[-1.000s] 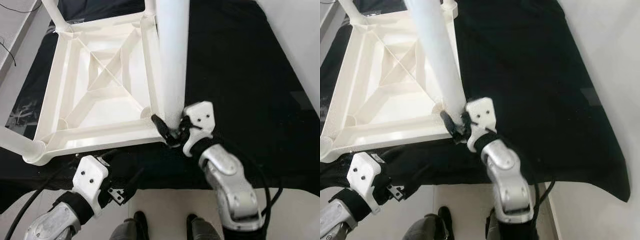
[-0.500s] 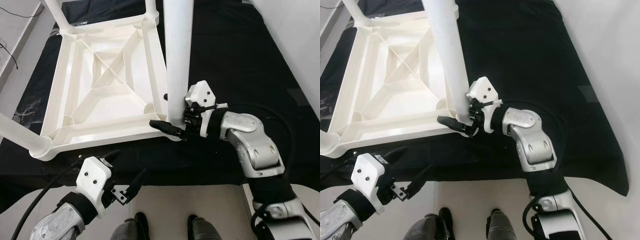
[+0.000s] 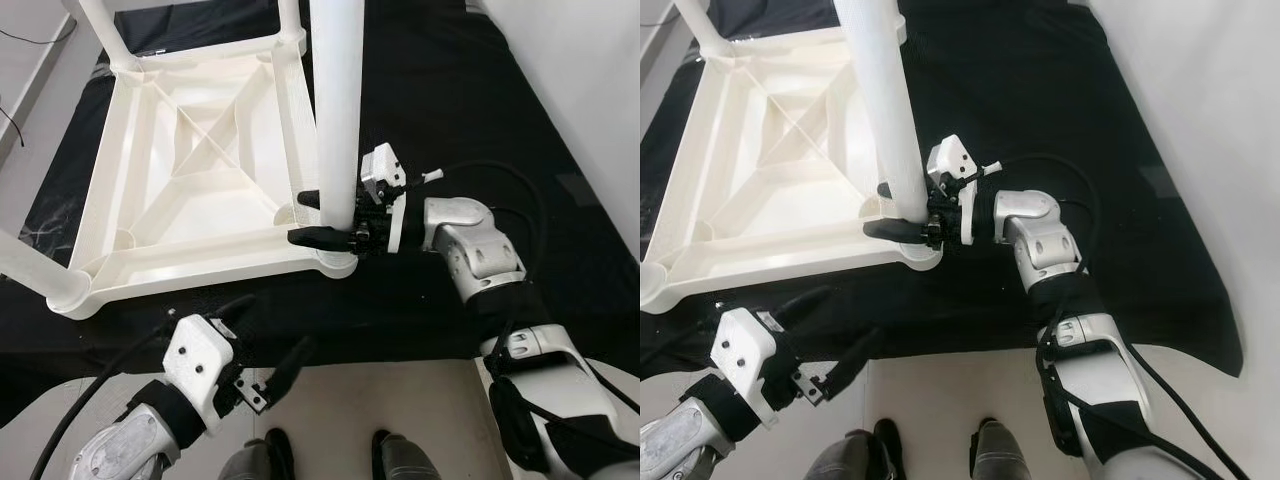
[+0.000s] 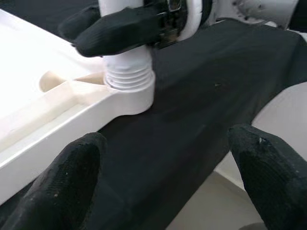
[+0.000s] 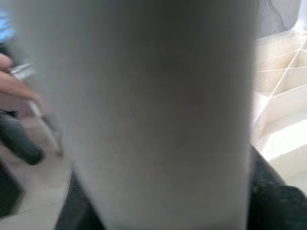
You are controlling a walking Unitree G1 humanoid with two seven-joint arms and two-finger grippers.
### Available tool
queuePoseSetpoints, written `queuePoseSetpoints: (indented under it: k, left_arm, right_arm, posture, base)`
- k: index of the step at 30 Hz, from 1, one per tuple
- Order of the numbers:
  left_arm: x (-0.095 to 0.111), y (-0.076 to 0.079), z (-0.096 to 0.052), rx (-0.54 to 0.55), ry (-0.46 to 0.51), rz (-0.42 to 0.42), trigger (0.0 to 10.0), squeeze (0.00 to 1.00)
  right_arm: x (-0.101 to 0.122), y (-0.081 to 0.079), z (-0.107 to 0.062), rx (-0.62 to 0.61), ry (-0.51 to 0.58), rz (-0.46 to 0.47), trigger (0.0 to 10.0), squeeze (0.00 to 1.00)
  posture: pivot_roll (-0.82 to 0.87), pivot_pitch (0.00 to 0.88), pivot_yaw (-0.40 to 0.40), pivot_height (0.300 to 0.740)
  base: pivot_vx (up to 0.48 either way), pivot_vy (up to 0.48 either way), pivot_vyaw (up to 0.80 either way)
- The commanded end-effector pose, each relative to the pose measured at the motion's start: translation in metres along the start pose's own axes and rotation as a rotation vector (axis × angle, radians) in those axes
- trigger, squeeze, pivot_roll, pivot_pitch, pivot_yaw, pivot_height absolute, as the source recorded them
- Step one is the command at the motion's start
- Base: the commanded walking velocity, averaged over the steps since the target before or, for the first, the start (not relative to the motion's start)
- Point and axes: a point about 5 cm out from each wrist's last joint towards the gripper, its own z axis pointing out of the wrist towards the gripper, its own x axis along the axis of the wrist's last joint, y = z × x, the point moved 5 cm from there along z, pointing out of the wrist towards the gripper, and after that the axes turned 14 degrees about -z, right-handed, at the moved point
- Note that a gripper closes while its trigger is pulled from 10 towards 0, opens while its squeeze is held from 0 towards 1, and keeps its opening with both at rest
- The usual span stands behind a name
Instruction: Building children table
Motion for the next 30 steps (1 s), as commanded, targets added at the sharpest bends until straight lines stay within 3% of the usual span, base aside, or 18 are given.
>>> queuePoseSetpoints:
  k: [1, 5, 7, 8, 9, 10, 11, 12, 13, 15, 16, 19, 20, 21, 22, 24, 29, 30]
  left_arm:
    - [-0.004, 0.003, -0.003, -0.016, -0.02, 0.017, 10.0, 0.0]
    - [-0.008, 0.004, -0.006, -0.015, -0.021, -0.009, 10.0, 0.0]
    - [-0.008, 0.004, -0.006, -0.015, -0.021, -0.009, 10.0, 0.0]
    - [-0.009, 0.005, -0.008, -0.008, -0.014, -0.038, 10.0, 0.0]
    - [-0.009, 0.005, -0.008, -0.008, -0.014, -0.038, 10.0, 0.0]
    - [-0.009, 0.005, -0.009, 0.005, -0.001, -0.07, 10.0, 0.0]
    - [-0.009, 0.003, -0.008, 0.023, 0.013, -0.093, 10.0, 0.0]
    - [-0.009, 0.003, -0.008, 0.023, 0.013, -0.093, 10.0, 0.0]
    - [-0.011, 0.0, -0.007, 0.031, 0.018, -0.101, 10.0, 0.0]
    - [-0.012, -0.004, -0.004, 0.033, 0.018, -0.103, 10.0, 0.0]
    - [-0.013, -0.011, 0.0, 0.028, 0.019, -0.104, 10.0, 0.0]
    - [-0.013, -0.014, 0.002, 0.026, 0.023, -0.107, 10.0, 0.0]
    - [-0.013, -0.015, 0.005, 0.025, 0.022, -0.097, 10.0, 0.0]
    - [-0.014, -0.017, 0.007, 0.024, 0.02, -0.089, 10.0, 0.0]
    - [-0.014, -0.017, 0.007, 0.024, 0.02, -0.089, 10.0, 0.0]
    - [-0.015, -0.026, 0.011, 0.052, 0.027, -0.068, 10.0, 0.0]
    - [-0.016, -0.031, 0.014, 0.065, 0.032, -0.056, 10.0, 0.0]
    - [-0.017, -0.032, 0.017, 0.062, 0.031, -0.055, 10.0, 0.0]
  right_arm:
    - [-0.019, -0.006, 0.001, -0.001, -0.042, 0.05, 0.0, 0.0]
    - [-0.047, -0.02, -0.01, -0.151, -0.196, 0.067, 0.0, 0.0]
    - [-0.047, -0.02, -0.01, -0.151, -0.196, 0.067, 0.0, 0.0]
    - [-0.064, -0.027, -0.013, -0.358, -0.322, 0.07, 0.0, 0.0]
    - [-0.064, -0.027, -0.013, -0.358, -0.322, 0.07, 0.0, 0.0]
    - [-0.073, -0.053, -0.018, -0.555, -0.423, 0.174, 0.0, 0.0]
    - [-0.074, -0.074, -0.026, -0.708, -0.5, 0.191, 0.0, 0.0]
    - [-0.074, -0.074, -0.026, -0.708, -0.5, 0.191, 0.0, 0.0]
    - [-0.072, -0.083, -0.031, -0.801, -0.538, 0.196, 0.0, 0.0]
    - [-0.072, -0.081, -0.029, -0.822, -0.532, 0.2, 0.0, 0.0]
    - [-0.076, -0.066, -0.023, -0.827, -0.517, 0.163, 0.0, 0.0]
    - [-0.078, -0.059, -0.021, -0.831, -0.514, 0.14, 0.0, 0.0]
    - [-0.081, -0.059, -0.016, -0.81, -0.512, 0.145, 2.3, 0.0]
    - [-0.083, -0.059, -0.012, -0.794, -0.511, 0.153, 10.0, 0.0]
    - [-0.083, -0.059, -0.012, -0.794, -0.511, 0.153, 10.0, 0.0]
    - [-0.079, -0.049, 0.001, -0.75, -0.413, 0.2, 10.0, 1.0]
    - [-0.057, -0.039, 0.012, -0.682, -0.269, 0.202, 10.0, 1.0]
    - [-0.043, -0.03, 0.013, -0.581, -0.203, 0.144, 10.0, 0.85]
  posture:
    - [-0.04, 0.245, 0.037, 0.74]
    - [-0.05, 0.236, 0.016, 0.74]
    - [-0.05, 0.236, 0.016, 0.74]
    - [-0.05, 0.232, 0.008, 0.74]
    - [-0.05, 0.232, 0.008, 0.74]
    - [-0.05, 0.236, 0.018, 0.74]
    - [-0.07, 0.236, 0.043, 0.74]
    - [-0.07, 0.236, 0.043, 0.74]
    - [-0.08, 0.226, 0.056, 0.74]
    - [-0.08, 0.208, 0.062, 0.74]
    - [-0.06, 0.178, 0.049, 0.74]
    - [-0.06, 0.178, 0.049, 0.74]
    - [-0.05, 0.159, 0.048, 0.74]
    - [-0.05, 0.151, 0.048, 0.74]
    - [-0.05, 0.151, 0.048, 0.74]
    - [-0.04, 0.12, 0.049, 0.74]
    - [-0.04, 0.105, 0.051, 0.74]
    - [-0.04, 0.082, 0.039, 0.74]
  base:
    - [0.0, 0.0, 0.0]
    - [0.0, 0.0, 0.0]
    - [0.0, 0.0, 0.0]
    - [0.0, 0.0, 0.0]
    - [0.0, 0.0, 0.0]
    - [0.0, 0.0, 0.0]
    - [0.0, 0.0, 0.0]
    - [0.0, 0.0, 0.0]
    - [0.0, 0.0, 0.0]
    - [0.0, 0.0, 0.0]
    - [0.0, 0.0, 0.0]
    - [0.0, 0.0, 0.0]
    - [0.0, 0.0, 0.0]
    - [0.0, 0.0, 0.0]
    - [0.0, 0.0, 0.0]
    - [0.0, 0.0, 0.0]
    - [0.0, 0.0, 0.0]
    - [0.0, 0.0, 0.0]
